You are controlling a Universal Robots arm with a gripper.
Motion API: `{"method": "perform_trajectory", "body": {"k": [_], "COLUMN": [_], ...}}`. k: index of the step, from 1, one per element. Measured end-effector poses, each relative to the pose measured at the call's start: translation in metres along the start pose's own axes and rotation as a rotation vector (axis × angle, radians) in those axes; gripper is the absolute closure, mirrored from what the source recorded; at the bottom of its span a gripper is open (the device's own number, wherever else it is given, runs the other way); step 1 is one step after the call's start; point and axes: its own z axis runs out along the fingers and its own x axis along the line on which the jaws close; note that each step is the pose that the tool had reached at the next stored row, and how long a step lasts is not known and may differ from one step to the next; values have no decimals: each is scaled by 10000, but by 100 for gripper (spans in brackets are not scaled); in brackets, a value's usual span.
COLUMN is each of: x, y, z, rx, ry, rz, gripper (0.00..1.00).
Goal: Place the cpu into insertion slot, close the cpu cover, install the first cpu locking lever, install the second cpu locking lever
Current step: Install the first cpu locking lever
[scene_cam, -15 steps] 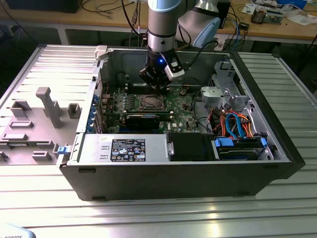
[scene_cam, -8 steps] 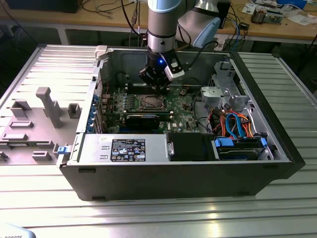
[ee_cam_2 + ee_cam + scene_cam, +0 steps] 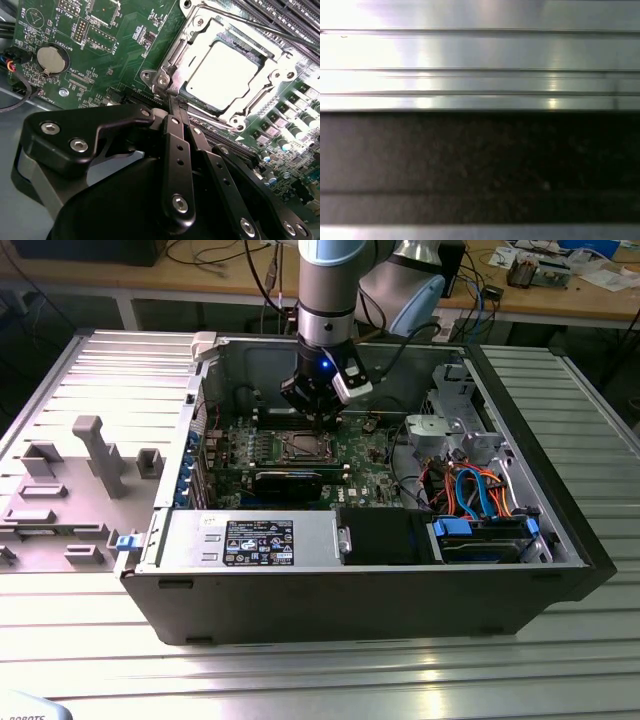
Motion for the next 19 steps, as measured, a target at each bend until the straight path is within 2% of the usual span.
{"method": "perform_trajectory", "body": {"k": [8, 10, 12, 13, 17, 19], "x": [1, 1, 1, 1, 1, 1], "y": [-1, -1, -1, -1, 0, 0], "z": [28, 35, 37, 40, 45, 47], "rx": [185, 197, 164, 113, -2, -117], "ry": [1, 2, 2, 1, -1, -3], "rz": [-1, -2, -1, -3, -7, -10], "gripper": [89, 89, 89, 89, 89, 89]}}
